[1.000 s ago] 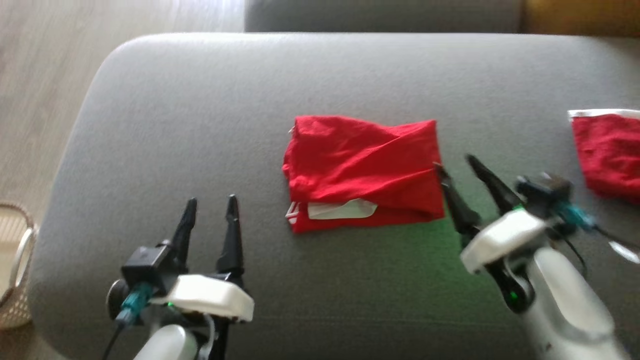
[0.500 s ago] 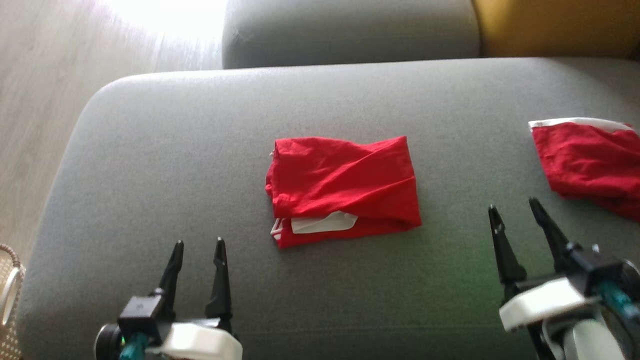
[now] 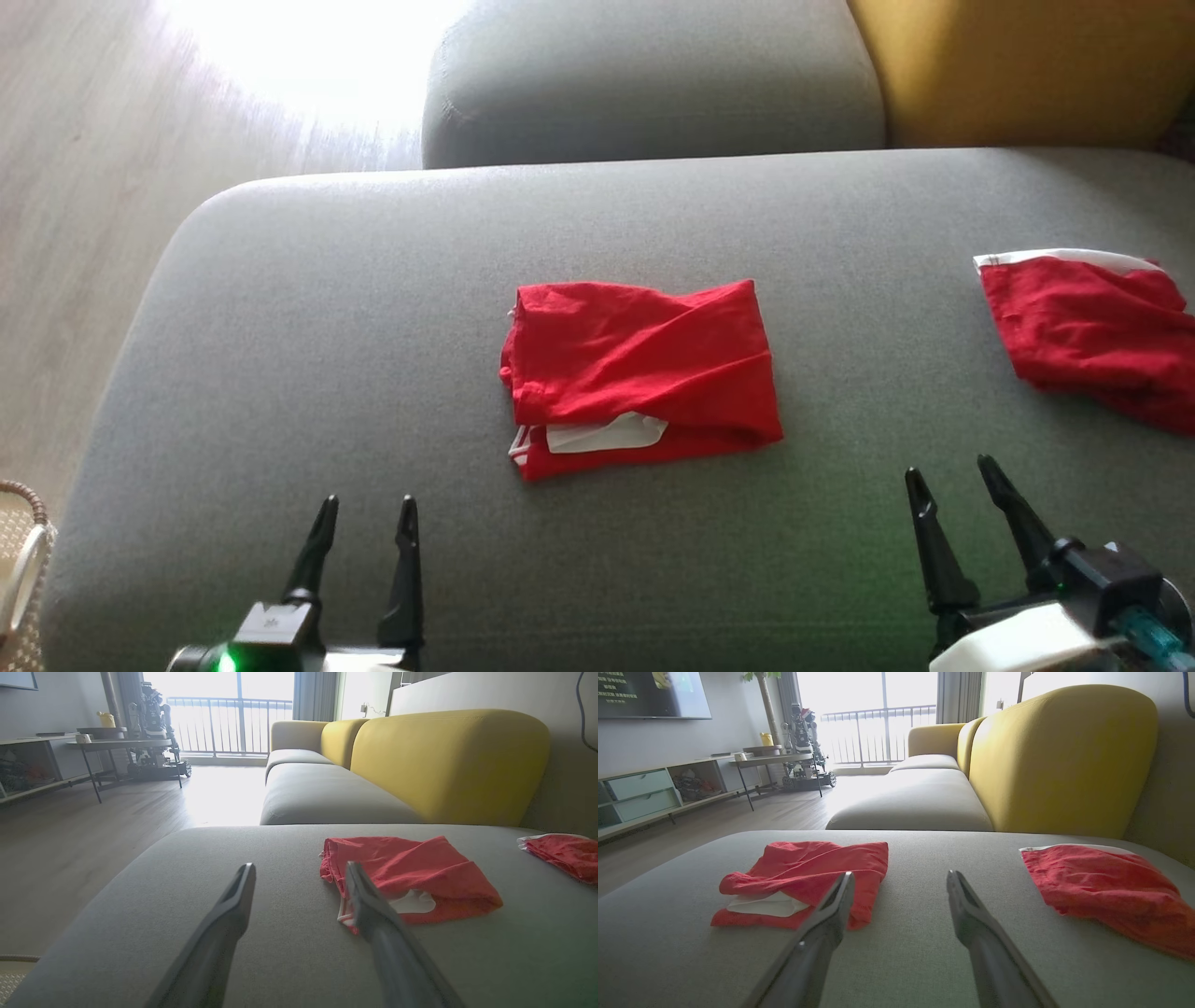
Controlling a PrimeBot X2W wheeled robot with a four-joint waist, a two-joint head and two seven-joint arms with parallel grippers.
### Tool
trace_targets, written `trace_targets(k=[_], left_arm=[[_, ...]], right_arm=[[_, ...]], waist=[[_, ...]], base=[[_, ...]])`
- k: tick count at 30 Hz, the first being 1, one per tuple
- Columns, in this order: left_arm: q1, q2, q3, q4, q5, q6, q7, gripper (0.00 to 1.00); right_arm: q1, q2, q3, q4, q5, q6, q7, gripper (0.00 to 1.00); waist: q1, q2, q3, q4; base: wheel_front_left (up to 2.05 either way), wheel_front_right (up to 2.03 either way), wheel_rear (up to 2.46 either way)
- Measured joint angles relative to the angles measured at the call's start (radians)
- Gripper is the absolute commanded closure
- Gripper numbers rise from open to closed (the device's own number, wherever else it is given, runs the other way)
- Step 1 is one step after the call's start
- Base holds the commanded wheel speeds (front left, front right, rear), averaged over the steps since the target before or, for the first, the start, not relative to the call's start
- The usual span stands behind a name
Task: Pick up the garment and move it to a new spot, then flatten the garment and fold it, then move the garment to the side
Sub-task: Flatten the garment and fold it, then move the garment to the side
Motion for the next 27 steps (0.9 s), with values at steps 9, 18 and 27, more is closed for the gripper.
trace_targets(k=[9, 18, 27], left_arm=[[0.006, -0.016, 0.008, 0.012, 0.015, -0.018, 0.000, 0.00], [0.006, -0.019, 0.007, 0.020, 0.016, -0.024, 0.000, 0.00], [0.003, -0.020, 0.000, 0.017, -0.009, -0.012, 0.000, 0.00]], right_arm=[[0.000, 0.000, 0.012, -0.003, 0.005, 0.000, 0.000, 0.00], [0.000, 0.001, 0.015, 0.009, 0.015, 0.000, 0.000, 0.00], [-0.025, 0.001, 0.034, 0.089, 0.131, 0.000, 0.000, 0.00]], waist=[[0.0000, 0.0000, -0.008, 0.002], [0.0001, 0.0000, 0.004, 0.027], [0.0001, 0.0000, 0.032, 0.054]], base=[[0.00, 0.00, 0.00], [0.00, 0.00, 0.00], [0.00, 0.00, 0.00]])
